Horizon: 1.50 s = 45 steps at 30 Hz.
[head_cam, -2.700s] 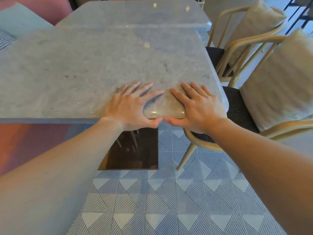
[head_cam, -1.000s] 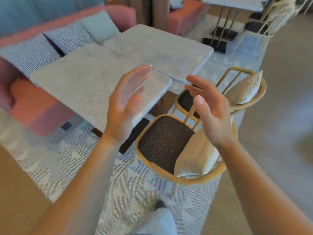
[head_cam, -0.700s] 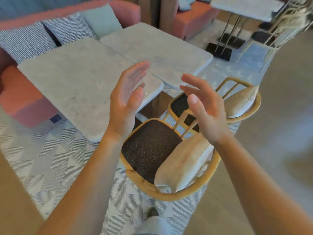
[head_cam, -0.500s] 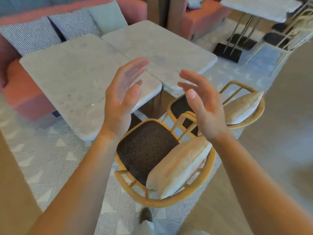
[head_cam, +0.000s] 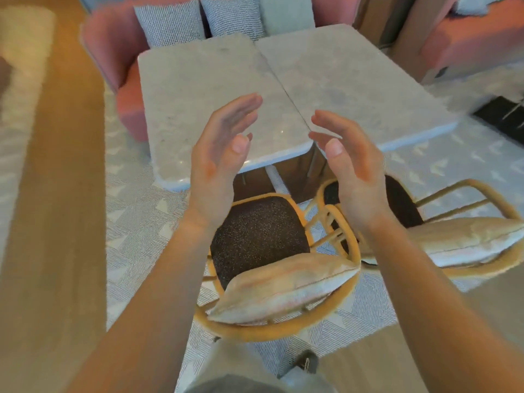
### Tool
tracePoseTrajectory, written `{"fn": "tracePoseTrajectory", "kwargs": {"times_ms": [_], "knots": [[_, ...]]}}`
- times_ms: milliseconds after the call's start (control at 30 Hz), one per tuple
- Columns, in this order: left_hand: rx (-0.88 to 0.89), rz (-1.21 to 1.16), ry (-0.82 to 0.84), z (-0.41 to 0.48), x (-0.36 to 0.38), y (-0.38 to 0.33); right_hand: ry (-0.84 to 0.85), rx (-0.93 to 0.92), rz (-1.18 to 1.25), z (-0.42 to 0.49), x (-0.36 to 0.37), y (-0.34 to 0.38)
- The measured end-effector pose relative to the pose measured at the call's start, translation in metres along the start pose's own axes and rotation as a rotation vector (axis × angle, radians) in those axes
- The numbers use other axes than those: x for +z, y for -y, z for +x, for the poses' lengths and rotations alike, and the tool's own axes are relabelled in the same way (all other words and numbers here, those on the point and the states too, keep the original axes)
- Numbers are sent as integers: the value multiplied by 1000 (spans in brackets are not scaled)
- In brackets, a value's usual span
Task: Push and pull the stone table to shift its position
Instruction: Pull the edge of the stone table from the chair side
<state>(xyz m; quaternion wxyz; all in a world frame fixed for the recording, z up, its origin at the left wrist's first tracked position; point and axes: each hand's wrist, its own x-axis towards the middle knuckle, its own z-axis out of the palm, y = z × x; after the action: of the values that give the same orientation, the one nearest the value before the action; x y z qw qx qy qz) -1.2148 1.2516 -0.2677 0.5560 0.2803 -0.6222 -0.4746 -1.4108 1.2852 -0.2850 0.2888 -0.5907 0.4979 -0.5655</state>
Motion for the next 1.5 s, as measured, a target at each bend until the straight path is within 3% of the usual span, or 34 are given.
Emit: {"fn": "tracePoseTrajectory", "kwargs": {"times_ms": [133,400,633,933,1067,1267,1500], "knots": [[-23,55,-81,-5,9,11,29,-27,47,19,1,-15],[-174,20,-365,19,-27,84,75,95,126,75,55,-78],[-312,-83,-447,83,-37,171,124,236,132,144,86,-149],[-710,-449,-710,64,-37,280,-35,837,424,140,109,-271],[-789,-628,-863,55,-32,308,-91,989,587,134,108,-299],[-1062,-648,-1012,61,-29,356,-226,1241,796,128,109,-343],[-861,-806,-1117,85,-59,403,-342,1231,998,167,112,-395]]}}
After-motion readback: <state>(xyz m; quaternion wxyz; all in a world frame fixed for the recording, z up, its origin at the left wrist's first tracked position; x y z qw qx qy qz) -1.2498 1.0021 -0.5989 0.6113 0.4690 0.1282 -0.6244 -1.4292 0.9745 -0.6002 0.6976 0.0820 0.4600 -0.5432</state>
